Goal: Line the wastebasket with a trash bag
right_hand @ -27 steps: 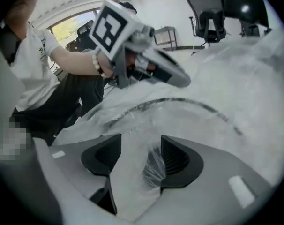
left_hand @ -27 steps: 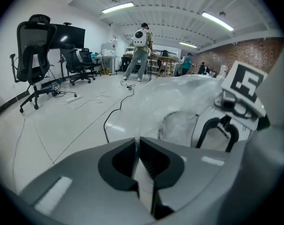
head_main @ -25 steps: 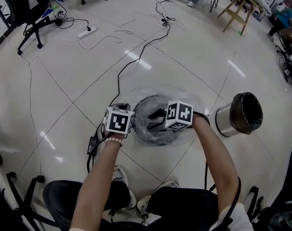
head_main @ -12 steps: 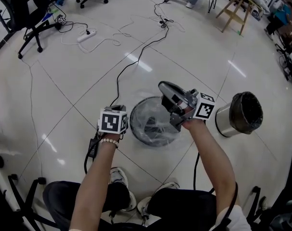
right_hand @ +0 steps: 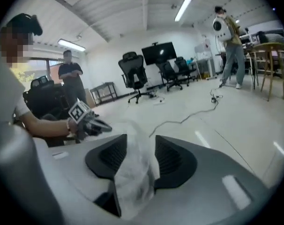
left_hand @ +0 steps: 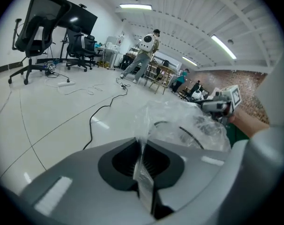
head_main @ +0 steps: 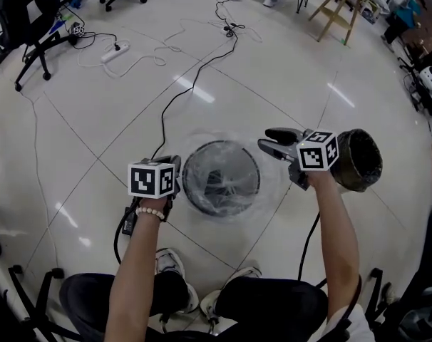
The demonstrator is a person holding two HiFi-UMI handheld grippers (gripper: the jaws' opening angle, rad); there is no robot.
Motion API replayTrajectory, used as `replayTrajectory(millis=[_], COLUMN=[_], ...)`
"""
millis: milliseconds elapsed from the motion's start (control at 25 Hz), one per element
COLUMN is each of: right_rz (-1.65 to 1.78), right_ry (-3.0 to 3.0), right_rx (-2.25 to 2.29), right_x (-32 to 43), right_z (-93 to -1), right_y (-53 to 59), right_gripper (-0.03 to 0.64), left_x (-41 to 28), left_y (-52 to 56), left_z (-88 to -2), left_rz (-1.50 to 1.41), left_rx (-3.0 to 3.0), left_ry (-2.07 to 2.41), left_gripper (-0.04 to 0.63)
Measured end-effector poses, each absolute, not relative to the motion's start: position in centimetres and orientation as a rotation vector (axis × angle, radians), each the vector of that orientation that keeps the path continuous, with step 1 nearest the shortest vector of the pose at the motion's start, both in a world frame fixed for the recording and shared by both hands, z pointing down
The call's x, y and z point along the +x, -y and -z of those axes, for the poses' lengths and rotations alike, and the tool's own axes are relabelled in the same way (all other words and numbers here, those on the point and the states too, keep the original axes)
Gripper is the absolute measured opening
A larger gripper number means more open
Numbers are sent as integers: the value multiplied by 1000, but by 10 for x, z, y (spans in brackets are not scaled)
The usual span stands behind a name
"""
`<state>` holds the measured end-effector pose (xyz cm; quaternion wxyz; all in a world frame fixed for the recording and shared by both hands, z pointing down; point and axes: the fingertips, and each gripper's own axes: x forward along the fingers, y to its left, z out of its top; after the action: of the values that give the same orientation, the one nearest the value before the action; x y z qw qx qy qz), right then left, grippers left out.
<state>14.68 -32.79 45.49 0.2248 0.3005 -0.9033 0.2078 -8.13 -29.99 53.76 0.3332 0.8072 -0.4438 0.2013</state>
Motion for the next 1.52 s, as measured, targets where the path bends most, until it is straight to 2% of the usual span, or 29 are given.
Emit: replayTrajectory(millis=[80, 360, 640, 680, 720, 760, 840, 920, 1000, 1120, 1200, 1320, 1400, 1520], right_rz=[-563, -507, -837, -892, -949, -1004, -1086, -1124, -1136, -1022, -915, -849, -780, -753], right_ry=[2402, 2316, 2275, 2283, 2300, 2325, 2377, 2394, 2373, 2367, 2433, 2493, 2422, 2318], right_rx=[851, 813, 762, 737, 719, 711, 758, 914, 1105, 1238, 1110, 851, 842, 908], right_x=[147, 114, 136, 137, 140, 145, 160, 185, 213, 233, 215, 175, 170, 176], right_z=[-490, -555, -613, -617, -618, -615, -601, -587, -574, -550, -529, -513, -528, -565], right_y=[328, 358, 343, 337, 333, 331, 331, 341, 353, 354, 329, 272, 247, 229], right_gripper=[2, 2, 2, 9, 58, 114, 166, 179, 181, 175, 173, 173, 172, 127], left_x=[-80, -87, -88, -84, -81, -78, -84, -100, -117, -145, -153, -128, -107, -91], left_y=[298, 293, 280, 275, 271, 269, 265, 262, 259, 258, 256, 250, 245, 237], left_z=[-538, -553, -608, -615, -619, -621, -626, -635, -643, -635, -619, -612, -621, -637], left_rz=[-504, -443, -539, -547, -542, -528, -500, -503, -521, -424, -340, -336, -400, -486], left_rx=[2106, 2057, 1956, 1957, 1959, 1957, 1933, 1883, 1828, 1767, 1790, 1850, 1862, 1885], left_ry=[1132, 1103, 991, 961, 937, 925, 957, 1027, 1121, 1290, 1326, 1194, 1125, 1131], left_gripper=[12, 12, 12, 12, 15, 42, 158, 186, 233, 233, 233, 233, 233, 232])
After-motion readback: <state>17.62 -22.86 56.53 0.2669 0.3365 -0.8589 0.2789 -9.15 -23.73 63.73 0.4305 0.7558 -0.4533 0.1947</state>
